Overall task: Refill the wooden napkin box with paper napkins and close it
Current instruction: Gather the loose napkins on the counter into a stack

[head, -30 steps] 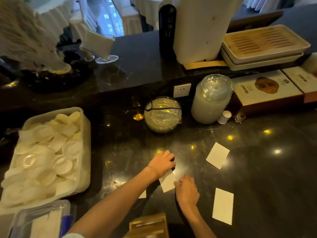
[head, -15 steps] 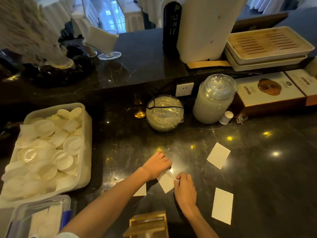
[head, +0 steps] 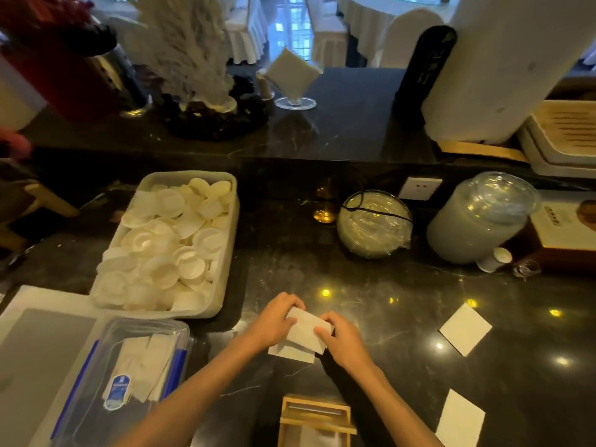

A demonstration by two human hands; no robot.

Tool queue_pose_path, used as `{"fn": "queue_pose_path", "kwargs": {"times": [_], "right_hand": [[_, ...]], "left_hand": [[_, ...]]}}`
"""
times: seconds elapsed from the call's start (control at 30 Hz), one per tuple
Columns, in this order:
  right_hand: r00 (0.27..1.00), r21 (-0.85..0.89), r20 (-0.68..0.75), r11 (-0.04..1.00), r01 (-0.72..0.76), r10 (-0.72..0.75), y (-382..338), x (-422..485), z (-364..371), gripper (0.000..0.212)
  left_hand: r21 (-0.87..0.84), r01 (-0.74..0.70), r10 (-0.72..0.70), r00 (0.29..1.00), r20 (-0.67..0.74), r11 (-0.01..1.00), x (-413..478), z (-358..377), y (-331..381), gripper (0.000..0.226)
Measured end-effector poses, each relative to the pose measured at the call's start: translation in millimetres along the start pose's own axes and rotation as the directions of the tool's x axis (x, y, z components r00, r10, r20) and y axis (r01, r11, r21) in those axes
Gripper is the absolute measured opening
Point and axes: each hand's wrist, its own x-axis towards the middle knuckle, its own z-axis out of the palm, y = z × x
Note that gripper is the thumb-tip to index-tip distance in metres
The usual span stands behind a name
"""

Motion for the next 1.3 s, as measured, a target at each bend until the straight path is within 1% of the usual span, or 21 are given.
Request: {"fn": "queue_pose_path", "kwargs": {"times": [0.1,0.17,0.23,0.33,0.4,0.5,0.6,0.7,0.73,0.8,0.87,0.93,1.0,1.03,1.07,1.13,1.2,1.3], "right_hand": [[0.993,-0.176,0.112,0.983,0.047,-0.027,-5.3,14.2,20.9,0.011],[0.990,-0.238,0.139,0.970,0.042,-0.008,-3.9,20.1,31.0,0.011],[0.991,-0.254,0.133,0.967,0.029,0.005,-0.8,22.0,38.3,0.011],[0.993,-0.287,0.119,0.957,0.035,-0.001,3.7,20.0,45.8,0.014],[0.996,-0.315,0.086,0.949,0.028,-0.001,6.4,18.2,48.5,0.018],[0.998,-0.372,0.049,0.928,0.041,-0.024,8.9,17.1,49.6,0.026],[0.999,-0.386,0.034,0.922,0.038,-0.026,10.0,17.8,49.8,0.029],[0.999,-0.367,0.039,0.930,0.024,-0.011,7.2,16.8,46.8,0.026],[0.999,-0.349,0.040,0.937,0.021,-0.008,7.3,15.5,44.5,0.024],[1.000,-0.285,0.025,0.959,-0.007,0.015,7.6,9.2,31.8,0.020],[0.999,-0.198,0.001,0.979,-0.052,0.053,13.1,-3.2,12.1,0.018],[0.996,-0.116,-0.022,0.989,-0.090,0.088,23.5,-23.5,-11.1,0.023],[0.988,0.039,-0.053,0.989,-0.141,0.143,38.8,-51.4,-35.8,0.033],[0.982,0.137,-0.074,0.977,-0.164,0.176,47.7,-67.1,-47.2,0.032],[0.974,0.216,-0.105,0.960,-0.177,0.203,56.5,-84.6,-58.7,0.027],[0.948,0.309,-0.177,0.930,-0.200,0.263,77.9,-119.7,-78.0,0.016],[0.900,0.414,-0.248,0.879,-0.237,0.360,99.8,-151.1,-91.8,0.018],[0.783,0.526,-0.344,0.797,-0.297,0.519,131.4,-182.5,-100.1,0.019]], "left_hand": [[0.076,0.075,-0.078,0.997,0.030,0.994,-17.5,4.1,-25.4,0.025],[0.107,0.117,-0.122,0.991,0.047,0.987,-23.0,10.7,-35.2,0.029],[0.119,0.145,-0.149,0.988,0.031,0.982,-25.6,17.1,-41.3,0.032],[0.157,0.132,-0.134,0.991,0.006,0.979,-26.3,26.9,-46.7,0.034],[0.243,0.103,-0.098,0.995,-0.031,0.965,-25.5,31.7,-49.0,0.036],[0.396,0.081,-0.057,0.996,-0.073,0.915,-21.2,33.7,-49.8,0.039],[0.438,0.115,-0.103,0.993,-0.050,0.892,-14.6,29.0,-43.0,0.031],[0.427,0.105,-0.122,0.993,0.011,0.898,-8.8,21.6,-31.7,0.023],[0.389,0.092,-0.115,0.993,0.036,0.917,-7.5,18.3,-26.6,0.019],[0.242,0.071,-0.098,0.990,0.102,0.968,-4.9,11.6,-11.5,0.012],[0.080,0.034,-0.045,0.988,0.147,0.996,-1.6,7.1,10.3,0.013],[0.017,-0.021,0.018,0.988,0.155,1.000,3.7,7.9,41.9,0.015],[0.026,-0.086,0.079,0.978,0.194,0.996,12.1,18.7,81.7,0.015],[0.054,-0.127,0.112,0.968,0.225,0.990,16.9,28.1,103.0,0.016],[0.084,-0.176,0.149,0.954,0.260,0.981,21.3,39.9,125.0,0.018],[0.117,-0.271,0.219,0.917,0.334,0.955,27.1,69.4,168.3,0.022],[0.126,-0.350,0.275,0.874,0.402,0.928,30.2,104.1,206.6,0.027],[0.206,-0.462,0.318,0.812,0.489,0.862,31.6,158.0,249.3,0.033]]}}
